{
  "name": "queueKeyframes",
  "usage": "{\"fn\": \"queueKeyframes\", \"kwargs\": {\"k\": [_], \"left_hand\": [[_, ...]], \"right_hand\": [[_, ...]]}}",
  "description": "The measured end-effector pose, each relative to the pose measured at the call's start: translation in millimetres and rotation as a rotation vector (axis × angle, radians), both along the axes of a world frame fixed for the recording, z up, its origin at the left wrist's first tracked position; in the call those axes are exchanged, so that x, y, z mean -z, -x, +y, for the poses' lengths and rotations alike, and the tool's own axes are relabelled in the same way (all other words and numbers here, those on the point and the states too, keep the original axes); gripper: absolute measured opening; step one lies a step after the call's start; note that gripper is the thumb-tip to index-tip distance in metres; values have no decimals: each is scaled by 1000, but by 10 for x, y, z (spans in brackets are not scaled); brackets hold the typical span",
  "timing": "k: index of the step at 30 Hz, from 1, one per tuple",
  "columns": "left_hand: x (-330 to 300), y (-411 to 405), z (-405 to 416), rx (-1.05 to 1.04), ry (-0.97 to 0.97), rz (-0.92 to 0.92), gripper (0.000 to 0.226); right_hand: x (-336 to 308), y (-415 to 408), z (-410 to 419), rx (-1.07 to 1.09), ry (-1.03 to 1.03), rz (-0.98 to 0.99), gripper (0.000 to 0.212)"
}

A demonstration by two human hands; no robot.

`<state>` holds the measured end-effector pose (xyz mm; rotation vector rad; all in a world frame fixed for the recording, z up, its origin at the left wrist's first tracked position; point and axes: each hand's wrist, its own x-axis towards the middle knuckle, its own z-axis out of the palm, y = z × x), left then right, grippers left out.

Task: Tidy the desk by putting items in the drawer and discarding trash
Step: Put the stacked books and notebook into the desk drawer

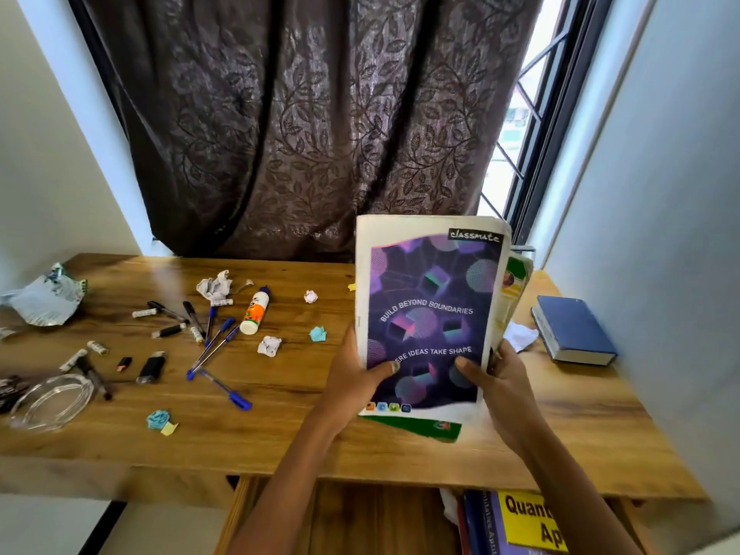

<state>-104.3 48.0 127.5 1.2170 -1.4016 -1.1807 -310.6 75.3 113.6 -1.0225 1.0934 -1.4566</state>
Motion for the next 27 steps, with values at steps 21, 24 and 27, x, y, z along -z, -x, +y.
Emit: {"fn": "queueKeyframes", "kwargs": {"k": [21,24,27], "left_hand": [[350,-57,459,-8,-66,-22,25],[441,-149,693,-30,-96,-43,25],[666,-223,978,-55,-218,-43,19]], "right_hand": [[461,-145,449,-3,-126,329,30],[475,-126,660,-26,-122,364,25],[602,-124,866,-123,-179,346,22]]}}
